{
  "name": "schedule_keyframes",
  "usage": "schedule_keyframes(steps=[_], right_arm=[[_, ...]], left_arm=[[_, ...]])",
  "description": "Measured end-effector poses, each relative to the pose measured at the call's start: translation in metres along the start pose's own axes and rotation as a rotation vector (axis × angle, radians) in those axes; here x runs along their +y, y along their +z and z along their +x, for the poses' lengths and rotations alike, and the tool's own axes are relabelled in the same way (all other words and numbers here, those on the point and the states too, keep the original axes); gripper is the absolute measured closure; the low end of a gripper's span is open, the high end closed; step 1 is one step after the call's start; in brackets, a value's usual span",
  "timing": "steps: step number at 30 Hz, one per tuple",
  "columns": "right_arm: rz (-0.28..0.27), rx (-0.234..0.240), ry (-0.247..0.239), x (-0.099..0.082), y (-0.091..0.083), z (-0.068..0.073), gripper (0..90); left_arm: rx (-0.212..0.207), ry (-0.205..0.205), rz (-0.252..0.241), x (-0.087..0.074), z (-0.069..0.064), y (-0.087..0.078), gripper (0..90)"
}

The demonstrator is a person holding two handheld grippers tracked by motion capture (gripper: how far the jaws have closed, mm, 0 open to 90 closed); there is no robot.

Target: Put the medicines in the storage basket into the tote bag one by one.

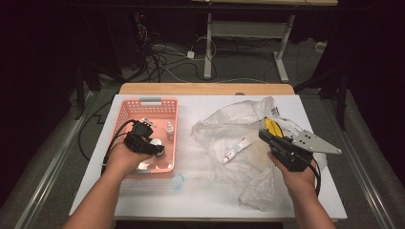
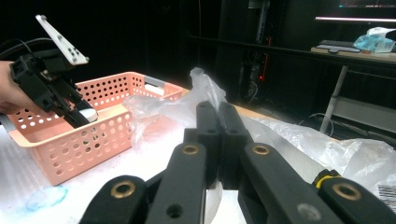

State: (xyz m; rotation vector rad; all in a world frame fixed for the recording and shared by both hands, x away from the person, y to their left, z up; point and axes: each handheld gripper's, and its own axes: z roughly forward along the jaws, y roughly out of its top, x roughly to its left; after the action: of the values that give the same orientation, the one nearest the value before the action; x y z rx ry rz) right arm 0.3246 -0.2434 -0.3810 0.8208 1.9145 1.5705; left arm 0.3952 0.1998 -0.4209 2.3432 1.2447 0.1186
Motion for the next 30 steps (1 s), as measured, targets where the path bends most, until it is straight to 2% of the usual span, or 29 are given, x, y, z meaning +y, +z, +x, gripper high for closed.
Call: schedule_keyframes(steps=[5,11,16,21,30], right_arm=[[-0.002,-0.001,-0.006,0.0,0.0,0.0,90.0],[-0.005,-0.002,-0.005,0.0,0.0,0.0,90.0],[0.0,-0.001,-0.003,0.0,0.0,0.002,90.0],[-0.001,0.003,-0.004,0.0,0.001,0.003,90.0],[0.011,0.007,-0.01,-0.002,0.003,0.005,90.0]], left_arm=[[-0.024,-0.023,-0.089,-0.009,0.001,-0.012,48.9],[-0.014,-0.01,-0.192,-0.02,-0.008,-0.025,48.9],[0.002,-0.01,-0.261,-0.029,-0.015,-0.029,49.0],[-0.014,-0.021,-0.344,-0.041,-0.021,-0.032,49.0],[-0.021,-0.031,-0.439,-0.057,-0.03,-0.034,49.1]])
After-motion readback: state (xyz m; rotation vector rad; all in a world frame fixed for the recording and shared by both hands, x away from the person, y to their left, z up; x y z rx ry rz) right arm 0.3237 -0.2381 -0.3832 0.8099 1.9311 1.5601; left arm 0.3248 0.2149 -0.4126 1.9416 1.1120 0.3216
